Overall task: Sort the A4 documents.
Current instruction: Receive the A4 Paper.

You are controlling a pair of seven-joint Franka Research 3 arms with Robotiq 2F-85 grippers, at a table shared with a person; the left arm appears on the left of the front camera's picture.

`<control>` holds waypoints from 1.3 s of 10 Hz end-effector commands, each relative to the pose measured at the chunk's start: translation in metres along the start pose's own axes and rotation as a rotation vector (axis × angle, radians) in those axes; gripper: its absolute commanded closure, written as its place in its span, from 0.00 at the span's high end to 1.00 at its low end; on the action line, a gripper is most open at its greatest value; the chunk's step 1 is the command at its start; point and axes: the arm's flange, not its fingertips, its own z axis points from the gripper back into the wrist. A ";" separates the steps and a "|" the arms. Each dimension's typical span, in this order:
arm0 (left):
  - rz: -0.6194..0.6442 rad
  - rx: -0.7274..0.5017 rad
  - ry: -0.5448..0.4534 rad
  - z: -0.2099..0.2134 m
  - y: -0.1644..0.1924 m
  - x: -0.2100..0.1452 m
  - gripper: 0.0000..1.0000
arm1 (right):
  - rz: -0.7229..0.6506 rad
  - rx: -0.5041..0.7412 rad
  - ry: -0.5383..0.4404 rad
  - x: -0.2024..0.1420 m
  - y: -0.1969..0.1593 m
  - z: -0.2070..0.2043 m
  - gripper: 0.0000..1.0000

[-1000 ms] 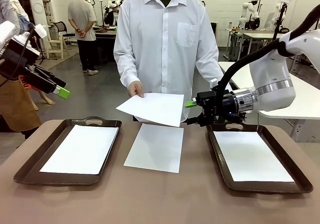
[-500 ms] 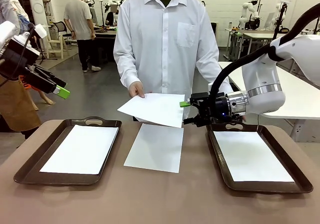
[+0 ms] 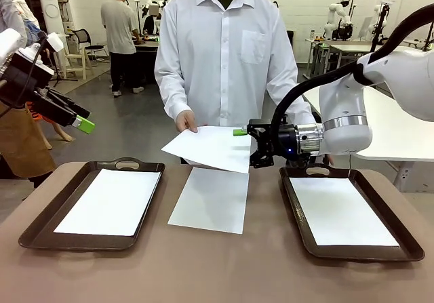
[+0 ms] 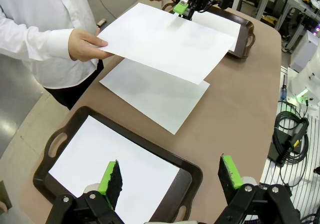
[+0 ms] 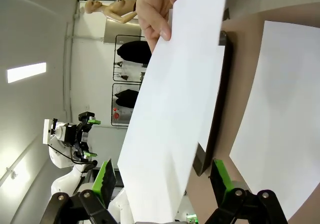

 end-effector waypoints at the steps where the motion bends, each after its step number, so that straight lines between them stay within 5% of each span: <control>1: -0.002 -0.010 -0.014 0.000 0.002 -0.001 1.00 | -0.030 0.009 -0.025 0.010 -0.001 -0.007 1.00; 13: -0.002 -0.010 -0.014 0.000 0.002 -0.001 1.00 | -0.016 -0.003 -0.006 0.006 -0.003 -0.001 1.00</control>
